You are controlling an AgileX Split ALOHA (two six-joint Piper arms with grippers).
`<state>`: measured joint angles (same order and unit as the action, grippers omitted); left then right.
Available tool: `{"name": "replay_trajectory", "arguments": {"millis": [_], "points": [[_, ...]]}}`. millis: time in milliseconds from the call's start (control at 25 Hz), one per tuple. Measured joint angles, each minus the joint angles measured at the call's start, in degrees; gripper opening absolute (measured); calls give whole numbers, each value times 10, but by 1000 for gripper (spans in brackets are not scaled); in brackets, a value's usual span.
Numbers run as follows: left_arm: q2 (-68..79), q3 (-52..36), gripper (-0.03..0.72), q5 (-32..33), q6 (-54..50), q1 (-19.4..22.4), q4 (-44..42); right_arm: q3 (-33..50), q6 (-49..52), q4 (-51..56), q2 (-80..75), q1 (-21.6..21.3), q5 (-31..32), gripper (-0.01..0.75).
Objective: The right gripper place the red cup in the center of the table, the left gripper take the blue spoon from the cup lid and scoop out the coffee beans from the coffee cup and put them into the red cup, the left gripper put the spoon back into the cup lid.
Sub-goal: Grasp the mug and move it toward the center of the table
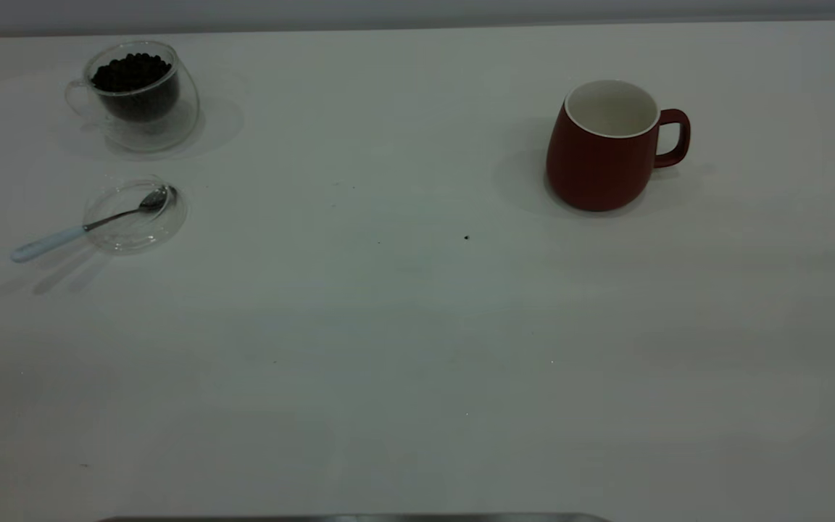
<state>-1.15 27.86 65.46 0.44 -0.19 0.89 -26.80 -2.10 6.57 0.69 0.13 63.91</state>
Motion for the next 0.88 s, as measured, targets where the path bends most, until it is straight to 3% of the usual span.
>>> {"name": "replay_trajectory", "arguments": {"millis": [240, 400, 880], "points": [[0, 0, 559, 0, 0, 0, 0, -6, 9, 5, -74, 0, -33, 577], [0, 0, 559, 0, 0, 0, 0, -7, 10, 10, -169, 0, -117, 603], [0, 0, 559, 0, 0, 0, 0, -13, -53, 86, -602, 0, -467, 574]]}}
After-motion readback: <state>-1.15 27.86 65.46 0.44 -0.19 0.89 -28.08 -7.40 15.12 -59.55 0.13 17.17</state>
